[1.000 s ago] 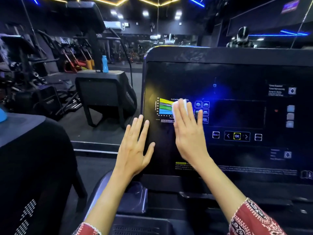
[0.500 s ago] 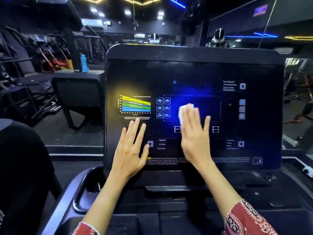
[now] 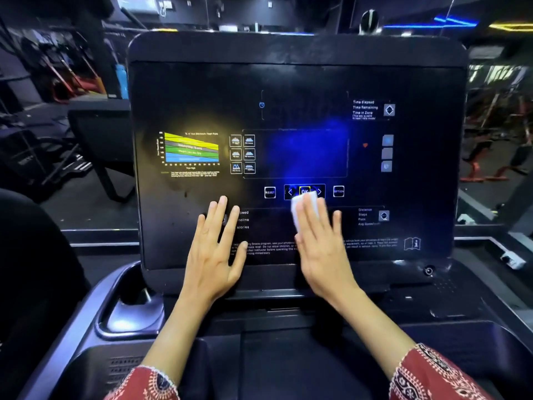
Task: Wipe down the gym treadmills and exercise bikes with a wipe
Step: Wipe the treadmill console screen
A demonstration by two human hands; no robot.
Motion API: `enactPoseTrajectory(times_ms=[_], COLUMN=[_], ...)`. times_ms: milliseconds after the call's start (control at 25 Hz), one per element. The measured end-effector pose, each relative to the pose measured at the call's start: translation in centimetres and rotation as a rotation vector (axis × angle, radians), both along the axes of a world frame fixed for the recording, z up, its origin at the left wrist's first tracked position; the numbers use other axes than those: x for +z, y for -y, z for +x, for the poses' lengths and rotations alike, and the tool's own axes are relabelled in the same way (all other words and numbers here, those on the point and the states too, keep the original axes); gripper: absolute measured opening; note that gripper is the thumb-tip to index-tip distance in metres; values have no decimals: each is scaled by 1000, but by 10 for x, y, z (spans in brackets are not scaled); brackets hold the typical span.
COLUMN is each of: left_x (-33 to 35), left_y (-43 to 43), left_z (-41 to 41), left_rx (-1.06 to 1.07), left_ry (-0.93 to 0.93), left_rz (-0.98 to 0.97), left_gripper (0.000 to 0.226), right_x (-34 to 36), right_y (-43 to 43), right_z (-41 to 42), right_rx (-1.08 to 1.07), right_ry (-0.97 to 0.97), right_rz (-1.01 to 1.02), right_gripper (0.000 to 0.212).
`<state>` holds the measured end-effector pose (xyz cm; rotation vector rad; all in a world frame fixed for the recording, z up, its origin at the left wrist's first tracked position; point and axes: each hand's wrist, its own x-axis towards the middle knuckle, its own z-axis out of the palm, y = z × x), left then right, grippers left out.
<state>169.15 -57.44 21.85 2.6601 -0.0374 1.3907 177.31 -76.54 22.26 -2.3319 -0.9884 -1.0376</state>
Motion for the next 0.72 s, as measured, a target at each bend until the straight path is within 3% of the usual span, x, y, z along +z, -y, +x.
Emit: enactPoseTrajectory(times_ms=[120,280,440,600,720], left_x=[-6,-13,-17,-19,-22], left_y=[-1,-11,-29,-55,-74], left_z=[-7,-22,-37,-52,-63], left_rx=[9,38,72,120,147], left_ry=[-20,-47,-61,-64,-71], left_rz=[5,3,-4,-33,-41], left_gripper=[57,58,58,59,59], right_x=[-19,-28,-24,-1,2], right_y=[5,3,-39,-94,-122], right_z=[-4,-19,-38,-44,-53], right_rx=[120,-39,145,20,110], right_ry=[191,-29,103,-29,119], right_rz=[-257,-55,-222,-51,-193], right_gripper=[54,56,57,56,58])
